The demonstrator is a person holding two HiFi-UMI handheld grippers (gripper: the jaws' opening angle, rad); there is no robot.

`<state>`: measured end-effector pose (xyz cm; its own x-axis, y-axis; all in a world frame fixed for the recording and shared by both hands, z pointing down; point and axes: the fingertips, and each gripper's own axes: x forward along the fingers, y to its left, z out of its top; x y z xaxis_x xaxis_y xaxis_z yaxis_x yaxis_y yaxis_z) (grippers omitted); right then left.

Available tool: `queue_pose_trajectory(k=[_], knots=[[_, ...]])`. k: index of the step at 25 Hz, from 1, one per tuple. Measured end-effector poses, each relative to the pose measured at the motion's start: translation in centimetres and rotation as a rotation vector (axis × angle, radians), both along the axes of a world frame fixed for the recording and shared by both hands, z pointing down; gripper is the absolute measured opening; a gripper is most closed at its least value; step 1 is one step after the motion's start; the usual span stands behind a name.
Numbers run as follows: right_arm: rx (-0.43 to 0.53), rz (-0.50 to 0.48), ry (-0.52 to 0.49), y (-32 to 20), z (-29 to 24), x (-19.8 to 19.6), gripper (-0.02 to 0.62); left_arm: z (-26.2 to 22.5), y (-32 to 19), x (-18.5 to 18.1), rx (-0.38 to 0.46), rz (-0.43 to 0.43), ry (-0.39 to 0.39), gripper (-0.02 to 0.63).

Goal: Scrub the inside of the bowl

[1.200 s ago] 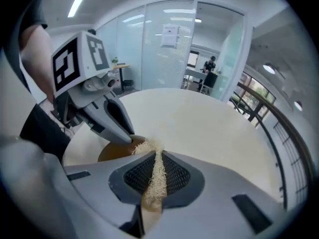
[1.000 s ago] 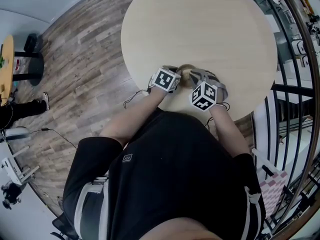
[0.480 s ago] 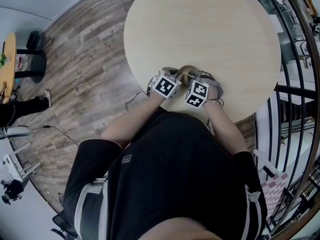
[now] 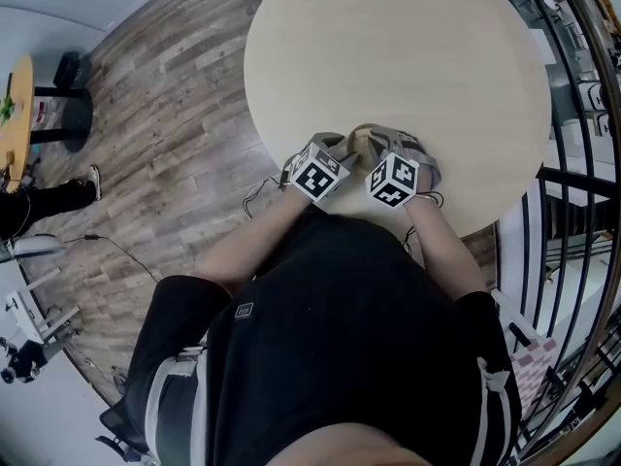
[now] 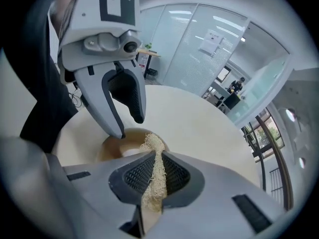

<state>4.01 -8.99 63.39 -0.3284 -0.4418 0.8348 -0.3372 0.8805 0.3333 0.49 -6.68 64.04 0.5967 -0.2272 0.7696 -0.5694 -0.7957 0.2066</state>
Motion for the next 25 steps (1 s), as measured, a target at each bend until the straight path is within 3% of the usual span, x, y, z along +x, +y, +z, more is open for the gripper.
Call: queue_pose_trajectory(k=[5,8,18,25], knots=[[-0.008,0.077,-0.104,-0.6,-3.3,2.1,0.044,-2.4,-2.1,-0.6,-0.027,-0.041,0.107,0.173],[-0.01,0.107,-0.132,-0.6,-4.6,2.7,0.044,-3.3,-3.8,-0.3,-0.003,0.006,0.117,0.172],[-0.106,-0.019,-0.082,5.0,-1.7,-0.7,0.044,-1.8,-4.9,4.2,0.036,0.365,-0.008,0.153],[-0.088,-0.062,0.003,4.9,0.5,-1.3,0.044,0.8,-5.0,5.5,0.016,0.435,-0.08,0.031]])
